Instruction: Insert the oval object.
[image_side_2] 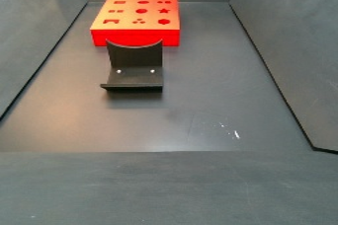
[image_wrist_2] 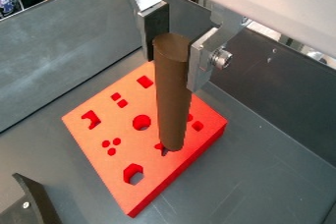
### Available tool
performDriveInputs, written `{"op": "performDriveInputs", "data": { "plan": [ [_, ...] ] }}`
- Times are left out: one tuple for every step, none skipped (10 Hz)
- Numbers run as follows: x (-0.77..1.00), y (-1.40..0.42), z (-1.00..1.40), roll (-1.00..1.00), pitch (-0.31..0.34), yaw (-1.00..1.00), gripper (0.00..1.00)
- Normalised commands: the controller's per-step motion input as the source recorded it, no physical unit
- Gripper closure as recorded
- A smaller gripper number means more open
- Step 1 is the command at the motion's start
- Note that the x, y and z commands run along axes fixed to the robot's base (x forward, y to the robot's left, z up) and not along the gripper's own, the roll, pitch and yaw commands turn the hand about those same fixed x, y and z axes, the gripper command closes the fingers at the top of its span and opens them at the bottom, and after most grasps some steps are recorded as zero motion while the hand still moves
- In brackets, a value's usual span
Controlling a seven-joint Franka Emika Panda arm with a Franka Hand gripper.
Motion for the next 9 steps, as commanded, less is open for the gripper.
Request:
{"op": "performDriveInputs", "data": {
  "plan": [
    [0.09,0.0,-0.04,-0.14,0.0,0.0,1.0],
    [0.14,0.06,-0.08,-0.3,0.0,0.0,1.0],
    [0.28,0.02,-0.19,-0.38,0.029,-0.03,1.0],
    [0.37,-0.09,-0.23,-0.34,0.05,-0.14,1.0],
    [0.49,-0.27,-0.18,-0.28,0.083,-0.18,1.0],
    [0.47,-0.34,-0.17,-0.22,0.111,-0.15,1.0],
    [0.13,-0.16,0.0,-0.03,0.02,0.0,1.0],
    [0.0,-0.03,0.0,0.0,0.0,0.0,1.0],
    [0.45,-0.24,0.0,0.14,0.139,0.06,1.0]
  ]
}}
